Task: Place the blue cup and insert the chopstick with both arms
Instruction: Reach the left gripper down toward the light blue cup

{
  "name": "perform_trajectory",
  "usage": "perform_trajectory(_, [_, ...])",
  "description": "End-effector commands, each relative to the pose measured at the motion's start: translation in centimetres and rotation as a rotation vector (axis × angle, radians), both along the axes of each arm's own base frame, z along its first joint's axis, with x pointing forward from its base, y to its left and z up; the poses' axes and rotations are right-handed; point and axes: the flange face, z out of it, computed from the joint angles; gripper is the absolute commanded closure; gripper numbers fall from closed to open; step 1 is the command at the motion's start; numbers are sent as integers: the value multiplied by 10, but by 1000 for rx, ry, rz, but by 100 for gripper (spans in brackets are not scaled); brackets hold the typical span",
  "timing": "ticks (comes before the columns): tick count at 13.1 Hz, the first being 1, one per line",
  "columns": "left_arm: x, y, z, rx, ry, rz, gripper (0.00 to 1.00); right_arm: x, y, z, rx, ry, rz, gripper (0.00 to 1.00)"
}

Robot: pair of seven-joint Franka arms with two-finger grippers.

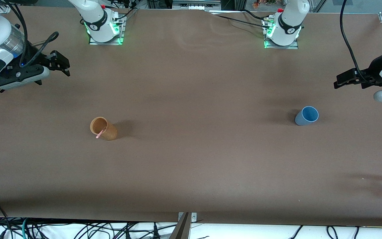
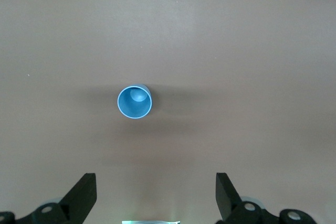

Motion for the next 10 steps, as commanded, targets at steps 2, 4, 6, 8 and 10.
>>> perform_trajectory(2, [-2, 0, 2, 16, -2, -28, 0, 1, 2, 6, 20, 10, -9, 0])
perform_trajectory(4, [-2, -5, 2, 16, -2, -33, 0, 2, 2, 7, 19, 7, -8, 0])
perform_trajectory(6, [-2, -5, 2, 17, -2, -28, 0, 3, 1, 3, 21, 13, -9, 0])
perform_trajectory(8, [-2, -6, 1, 17, 0, -28, 0, 3, 0, -2, 19, 25, -8, 0])
perform_trajectory(10, [-2, -6, 2, 17, -2, -28, 0, 3, 0, -3, 18, 28, -11, 0])
